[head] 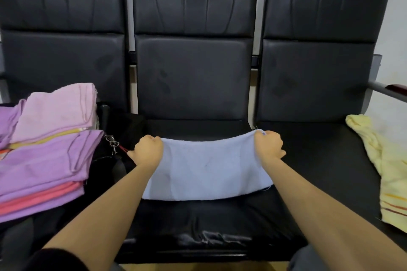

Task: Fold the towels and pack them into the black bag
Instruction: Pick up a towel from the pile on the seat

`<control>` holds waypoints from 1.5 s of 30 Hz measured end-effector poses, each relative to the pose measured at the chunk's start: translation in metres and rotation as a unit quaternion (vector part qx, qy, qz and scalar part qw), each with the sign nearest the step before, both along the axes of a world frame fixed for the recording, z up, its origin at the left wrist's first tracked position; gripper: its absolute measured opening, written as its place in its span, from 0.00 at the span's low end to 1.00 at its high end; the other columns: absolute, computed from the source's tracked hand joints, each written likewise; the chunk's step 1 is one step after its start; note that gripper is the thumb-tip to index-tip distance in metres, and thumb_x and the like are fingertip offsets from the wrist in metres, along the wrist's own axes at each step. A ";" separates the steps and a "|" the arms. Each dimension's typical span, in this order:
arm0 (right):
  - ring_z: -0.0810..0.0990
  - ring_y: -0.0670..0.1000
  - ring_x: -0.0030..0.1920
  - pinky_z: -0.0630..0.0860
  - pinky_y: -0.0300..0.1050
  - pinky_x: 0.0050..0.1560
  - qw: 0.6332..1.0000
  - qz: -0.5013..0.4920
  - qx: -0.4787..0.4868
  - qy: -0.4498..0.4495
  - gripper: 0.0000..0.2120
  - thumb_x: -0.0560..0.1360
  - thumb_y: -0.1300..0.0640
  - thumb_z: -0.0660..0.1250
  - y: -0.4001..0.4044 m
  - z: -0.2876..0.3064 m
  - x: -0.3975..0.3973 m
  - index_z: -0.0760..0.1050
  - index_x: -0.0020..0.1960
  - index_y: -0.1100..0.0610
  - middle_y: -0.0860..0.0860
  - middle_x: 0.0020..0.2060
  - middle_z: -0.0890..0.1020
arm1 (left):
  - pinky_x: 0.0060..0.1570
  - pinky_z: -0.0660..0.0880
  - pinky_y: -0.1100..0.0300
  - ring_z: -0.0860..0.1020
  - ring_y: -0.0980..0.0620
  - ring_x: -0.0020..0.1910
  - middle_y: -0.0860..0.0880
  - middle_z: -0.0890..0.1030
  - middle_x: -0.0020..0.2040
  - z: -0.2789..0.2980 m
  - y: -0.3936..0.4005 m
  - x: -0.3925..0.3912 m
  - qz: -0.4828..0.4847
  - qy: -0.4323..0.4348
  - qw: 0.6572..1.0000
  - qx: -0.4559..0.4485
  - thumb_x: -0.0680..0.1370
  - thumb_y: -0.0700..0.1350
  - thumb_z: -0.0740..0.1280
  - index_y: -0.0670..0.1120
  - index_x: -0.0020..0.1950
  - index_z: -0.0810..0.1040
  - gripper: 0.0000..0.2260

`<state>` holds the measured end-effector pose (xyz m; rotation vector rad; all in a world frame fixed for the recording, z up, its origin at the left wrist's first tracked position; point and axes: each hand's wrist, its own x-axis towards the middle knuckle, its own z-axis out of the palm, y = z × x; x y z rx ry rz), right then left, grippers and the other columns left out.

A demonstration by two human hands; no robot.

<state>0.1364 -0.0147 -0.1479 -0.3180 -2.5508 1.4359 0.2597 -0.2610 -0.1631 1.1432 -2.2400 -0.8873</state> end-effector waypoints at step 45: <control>0.42 0.47 0.77 0.39 0.51 0.74 0.787 0.436 0.435 -0.034 0.23 0.83 0.47 0.42 -0.030 -0.088 -0.018 0.48 0.78 0.45 0.46 0.78 0.44 | 0.55 0.70 0.56 0.71 0.43 0.60 0.41 0.70 0.62 -0.070 0.020 -0.018 -0.149 -0.277 0.928 -0.200 0.78 0.37 0.55 0.41 0.61 0.66 0.12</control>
